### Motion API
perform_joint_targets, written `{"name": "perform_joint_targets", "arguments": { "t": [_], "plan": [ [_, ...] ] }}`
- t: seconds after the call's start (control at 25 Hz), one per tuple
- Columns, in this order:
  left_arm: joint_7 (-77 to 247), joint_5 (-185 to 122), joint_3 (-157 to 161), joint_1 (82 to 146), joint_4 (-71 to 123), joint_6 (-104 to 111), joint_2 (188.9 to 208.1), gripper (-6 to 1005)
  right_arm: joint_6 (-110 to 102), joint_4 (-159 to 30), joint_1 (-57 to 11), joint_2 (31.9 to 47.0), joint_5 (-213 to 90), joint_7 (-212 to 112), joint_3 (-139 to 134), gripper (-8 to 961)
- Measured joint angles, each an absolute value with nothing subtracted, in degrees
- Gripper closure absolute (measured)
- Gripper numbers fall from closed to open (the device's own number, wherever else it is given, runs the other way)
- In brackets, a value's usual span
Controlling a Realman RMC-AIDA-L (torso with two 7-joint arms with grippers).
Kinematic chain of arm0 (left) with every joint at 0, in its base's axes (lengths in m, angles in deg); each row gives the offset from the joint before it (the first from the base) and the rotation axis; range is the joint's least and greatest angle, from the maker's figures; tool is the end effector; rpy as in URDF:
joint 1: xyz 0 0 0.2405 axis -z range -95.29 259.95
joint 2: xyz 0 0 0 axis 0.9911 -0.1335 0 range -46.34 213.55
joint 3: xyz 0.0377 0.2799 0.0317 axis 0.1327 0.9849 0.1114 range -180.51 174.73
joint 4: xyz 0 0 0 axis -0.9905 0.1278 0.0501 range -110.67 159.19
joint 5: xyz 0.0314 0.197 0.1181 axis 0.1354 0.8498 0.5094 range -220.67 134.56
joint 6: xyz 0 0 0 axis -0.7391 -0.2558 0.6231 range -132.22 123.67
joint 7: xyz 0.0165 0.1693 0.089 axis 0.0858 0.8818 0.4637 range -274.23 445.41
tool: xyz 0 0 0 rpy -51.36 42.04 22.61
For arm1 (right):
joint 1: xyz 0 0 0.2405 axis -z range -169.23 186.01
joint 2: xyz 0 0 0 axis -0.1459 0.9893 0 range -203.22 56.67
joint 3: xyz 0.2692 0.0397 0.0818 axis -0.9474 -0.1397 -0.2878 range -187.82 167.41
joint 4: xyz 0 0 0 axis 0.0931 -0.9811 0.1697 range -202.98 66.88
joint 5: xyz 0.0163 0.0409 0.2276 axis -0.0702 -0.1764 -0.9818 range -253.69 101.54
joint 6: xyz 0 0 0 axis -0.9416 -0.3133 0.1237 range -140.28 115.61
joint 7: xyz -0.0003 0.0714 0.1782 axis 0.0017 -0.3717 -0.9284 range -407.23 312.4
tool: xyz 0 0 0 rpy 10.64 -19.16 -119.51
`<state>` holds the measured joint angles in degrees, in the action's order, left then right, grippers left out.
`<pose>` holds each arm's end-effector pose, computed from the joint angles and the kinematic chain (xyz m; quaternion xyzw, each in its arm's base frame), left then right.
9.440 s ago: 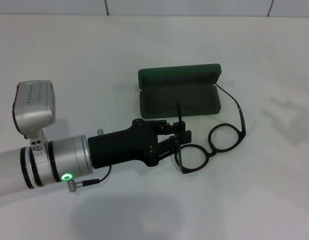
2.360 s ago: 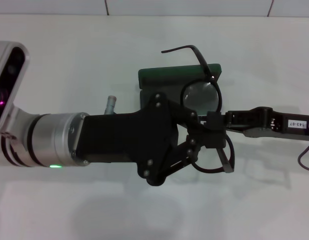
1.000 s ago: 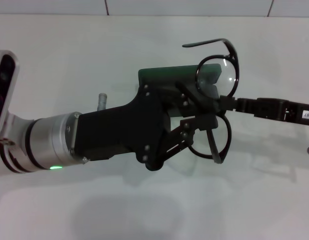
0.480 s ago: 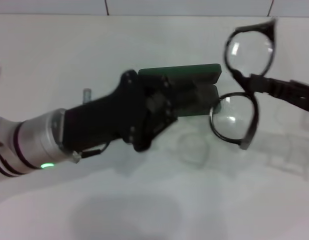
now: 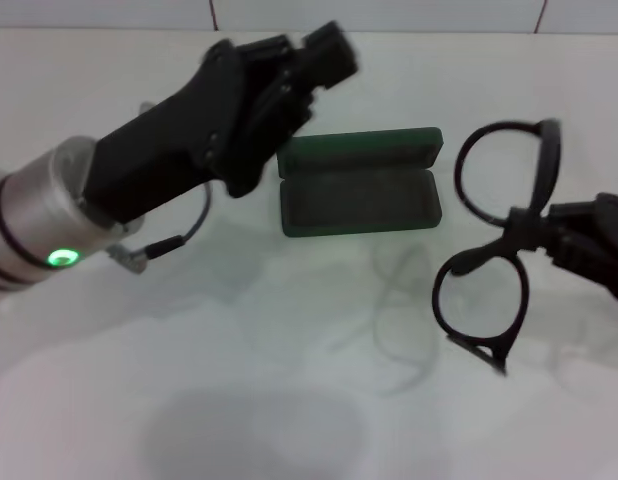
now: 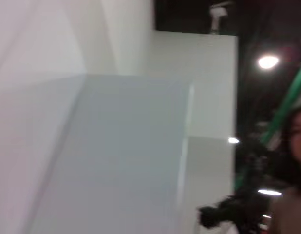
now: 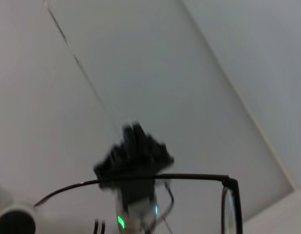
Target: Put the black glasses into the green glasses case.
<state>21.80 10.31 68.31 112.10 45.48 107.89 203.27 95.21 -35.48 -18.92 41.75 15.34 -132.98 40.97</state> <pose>-0.1647 0.3179 -0.0282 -0.7808 -0.0804 -0.6191 0.0246 0.2316 0.3274 -0.0209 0.8887 -0.2175 -0.4030 0.0207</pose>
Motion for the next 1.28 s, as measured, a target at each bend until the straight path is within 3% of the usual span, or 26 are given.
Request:
{"name": "perform_joint_targets", "arguments": {
  "t": [0.2,0.48,1.28],
  "plan": [
    [18.4,11.6,73.2,117.1,46.6,107.5,203.41,960,91.5,-35.4,-20.7,42.16,17.5,-132.1,42.6,910],
    [14.8,18.6,75.1,123.1,46.8,103.2,202.84,959,90.4,-34.8,-25.1,41.56,22.8,-132.6,44.6,909],
    [17.0,20.8,75.1,122.6,47.0,97.3,203.27,964,92.4,-33.2,-26.5,41.55,19.8,-133.5,44.0,904]
  ]
}}
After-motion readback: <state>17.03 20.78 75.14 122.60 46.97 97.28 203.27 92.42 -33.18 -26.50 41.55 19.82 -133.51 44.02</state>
